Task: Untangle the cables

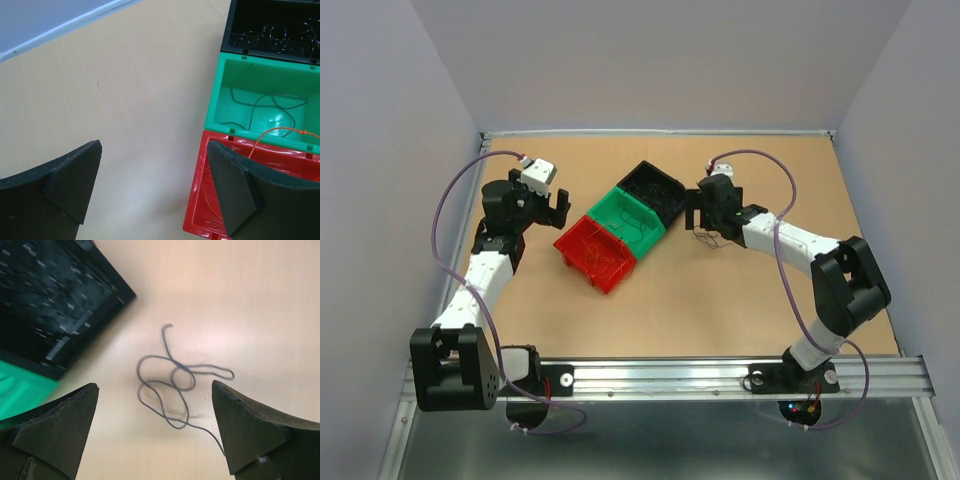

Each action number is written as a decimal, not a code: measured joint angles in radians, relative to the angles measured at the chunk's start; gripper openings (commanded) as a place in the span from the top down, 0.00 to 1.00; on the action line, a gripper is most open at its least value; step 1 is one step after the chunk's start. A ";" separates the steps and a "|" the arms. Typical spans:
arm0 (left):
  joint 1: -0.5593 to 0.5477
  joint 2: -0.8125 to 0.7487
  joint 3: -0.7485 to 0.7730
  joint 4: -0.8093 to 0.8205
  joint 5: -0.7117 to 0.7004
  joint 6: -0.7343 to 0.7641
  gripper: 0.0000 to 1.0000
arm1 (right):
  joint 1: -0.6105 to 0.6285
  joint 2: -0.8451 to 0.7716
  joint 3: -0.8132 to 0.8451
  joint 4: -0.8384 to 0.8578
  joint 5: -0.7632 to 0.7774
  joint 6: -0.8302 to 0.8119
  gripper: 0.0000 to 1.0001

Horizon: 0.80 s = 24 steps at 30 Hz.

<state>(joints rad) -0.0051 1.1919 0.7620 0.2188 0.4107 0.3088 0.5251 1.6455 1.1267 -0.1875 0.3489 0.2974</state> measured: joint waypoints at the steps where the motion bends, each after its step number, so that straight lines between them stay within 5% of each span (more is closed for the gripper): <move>1: 0.000 -0.005 0.000 0.000 0.006 0.000 0.01 | -0.001 0.000 -0.027 -0.002 0.017 0.013 0.00; 13: 0.000 -0.018 0.000 -0.002 0.036 0.001 0.01 | 0.000 0.169 -0.072 0.040 0.058 0.009 0.00; 15: 0.000 -0.018 0.000 -0.003 0.037 0.001 0.01 | 0.000 0.195 -0.040 0.048 0.060 0.004 0.15; 17: 0.000 -0.018 0.000 -0.003 0.039 0.001 0.01 | 0.000 0.226 -0.011 0.066 0.054 0.011 0.46; 19: 0.000 -0.018 0.000 -0.003 0.042 0.001 0.01 | 0.000 0.246 0.003 0.085 0.040 0.020 0.96; 24: 0.000 -0.017 0.000 -0.003 0.045 0.001 0.01 | 0.000 0.244 -0.003 0.093 0.011 0.031 0.99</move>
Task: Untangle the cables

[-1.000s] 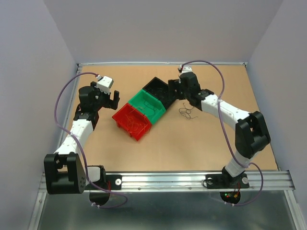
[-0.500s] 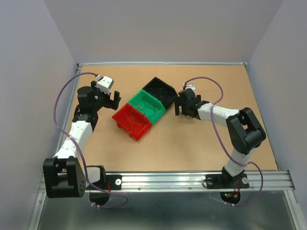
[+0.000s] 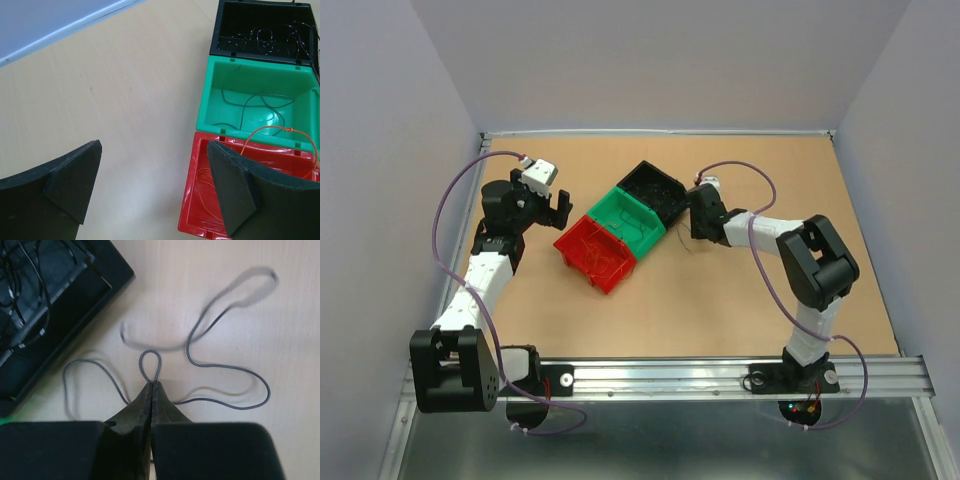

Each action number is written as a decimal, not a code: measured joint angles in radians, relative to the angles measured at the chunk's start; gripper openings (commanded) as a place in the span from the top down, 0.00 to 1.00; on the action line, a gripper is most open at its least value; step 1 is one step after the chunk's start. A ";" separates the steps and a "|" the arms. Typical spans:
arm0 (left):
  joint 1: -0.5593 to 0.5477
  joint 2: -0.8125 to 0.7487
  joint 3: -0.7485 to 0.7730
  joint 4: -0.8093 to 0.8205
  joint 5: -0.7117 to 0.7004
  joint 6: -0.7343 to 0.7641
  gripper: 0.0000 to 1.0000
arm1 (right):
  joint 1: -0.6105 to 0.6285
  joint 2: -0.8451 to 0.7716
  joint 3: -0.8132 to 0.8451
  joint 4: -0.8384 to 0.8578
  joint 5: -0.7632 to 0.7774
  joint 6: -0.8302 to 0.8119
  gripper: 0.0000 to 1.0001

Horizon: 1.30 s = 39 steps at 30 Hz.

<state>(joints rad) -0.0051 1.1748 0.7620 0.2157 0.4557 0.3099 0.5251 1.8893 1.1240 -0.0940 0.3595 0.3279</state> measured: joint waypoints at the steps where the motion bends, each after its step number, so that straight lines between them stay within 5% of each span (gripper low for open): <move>1: 0.000 0.000 0.000 0.000 0.001 0.000 0.01 | 0.000 -0.012 -0.011 -0.002 -0.010 -0.002 1.00; 17: 0.000 0.006 0.000 -0.002 0.000 0.005 0.01 | 0.041 -0.490 -0.103 0.007 -0.278 -0.053 1.00; 39: 0.000 0.006 0.000 -0.003 -0.011 0.006 0.01 | 0.051 -0.240 0.316 0.038 -0.642 -0.051 0.99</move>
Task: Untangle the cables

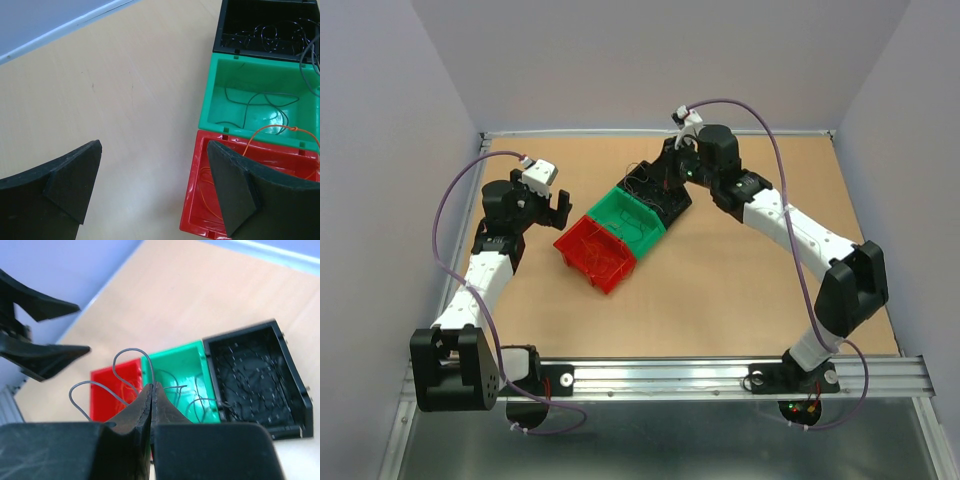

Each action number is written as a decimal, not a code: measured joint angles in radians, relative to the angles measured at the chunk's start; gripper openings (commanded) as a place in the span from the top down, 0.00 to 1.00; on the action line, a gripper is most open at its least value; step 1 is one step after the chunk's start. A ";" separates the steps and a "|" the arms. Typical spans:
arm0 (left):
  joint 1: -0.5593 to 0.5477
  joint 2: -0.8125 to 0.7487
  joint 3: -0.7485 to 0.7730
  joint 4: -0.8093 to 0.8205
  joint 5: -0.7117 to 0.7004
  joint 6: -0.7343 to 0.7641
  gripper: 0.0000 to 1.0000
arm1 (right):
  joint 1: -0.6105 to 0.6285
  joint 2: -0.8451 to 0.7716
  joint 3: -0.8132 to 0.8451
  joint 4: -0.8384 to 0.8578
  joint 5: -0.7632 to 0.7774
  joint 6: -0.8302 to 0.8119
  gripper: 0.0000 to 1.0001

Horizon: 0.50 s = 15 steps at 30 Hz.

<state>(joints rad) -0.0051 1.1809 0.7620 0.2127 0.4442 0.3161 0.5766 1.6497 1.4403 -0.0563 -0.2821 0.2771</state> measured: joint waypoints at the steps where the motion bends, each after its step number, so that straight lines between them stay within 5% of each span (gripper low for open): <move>1: 0.000 0.000 0.000 0.000 0.000 0.000 0.01 | 0.000 0.007 0.017 0.002 -0.013 0.002 0.99; 15: 0.000 0.000 0.000 0.000 -0.004 0.000 0.01 | 0.022 0.122 0.111 0.007 -0.103 0.022 1.00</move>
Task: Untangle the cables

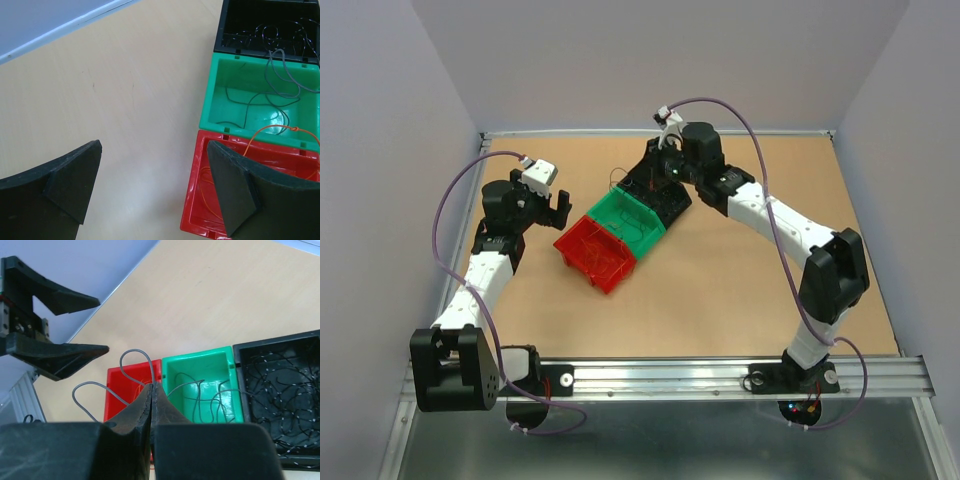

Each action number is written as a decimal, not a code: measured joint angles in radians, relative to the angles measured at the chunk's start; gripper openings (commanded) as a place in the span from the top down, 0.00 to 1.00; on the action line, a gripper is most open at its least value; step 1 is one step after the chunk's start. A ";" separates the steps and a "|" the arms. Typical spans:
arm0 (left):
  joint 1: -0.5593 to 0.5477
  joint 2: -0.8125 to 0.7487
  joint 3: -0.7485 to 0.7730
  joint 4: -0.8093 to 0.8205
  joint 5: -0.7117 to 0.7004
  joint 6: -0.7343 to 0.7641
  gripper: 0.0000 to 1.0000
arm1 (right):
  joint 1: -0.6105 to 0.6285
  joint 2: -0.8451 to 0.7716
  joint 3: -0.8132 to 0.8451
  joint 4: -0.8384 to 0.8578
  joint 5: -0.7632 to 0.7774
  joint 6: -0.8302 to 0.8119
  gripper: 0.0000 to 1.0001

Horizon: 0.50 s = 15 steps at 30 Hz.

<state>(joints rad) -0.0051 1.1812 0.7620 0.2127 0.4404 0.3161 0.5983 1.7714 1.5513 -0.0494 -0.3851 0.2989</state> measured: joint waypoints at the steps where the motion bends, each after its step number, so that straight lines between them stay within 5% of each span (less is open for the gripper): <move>1: 0.000 0.000 0.000 0.000 0.000 0.000 0.01 | 0.011 -0.002 0.000 0.002 -0.003 0.000 0.99; 15: 0.000 0.000 0.000 0.000 0.000 0.000 0.01 | 0.077 -0.008 -0.035 0.005 0.005 -0.016 0.99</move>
<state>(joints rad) -0.0051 1.1812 0.7620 0.2127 0.4404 0.3161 0.6754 1.7634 1.5158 -0.0441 -0.3805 0.2829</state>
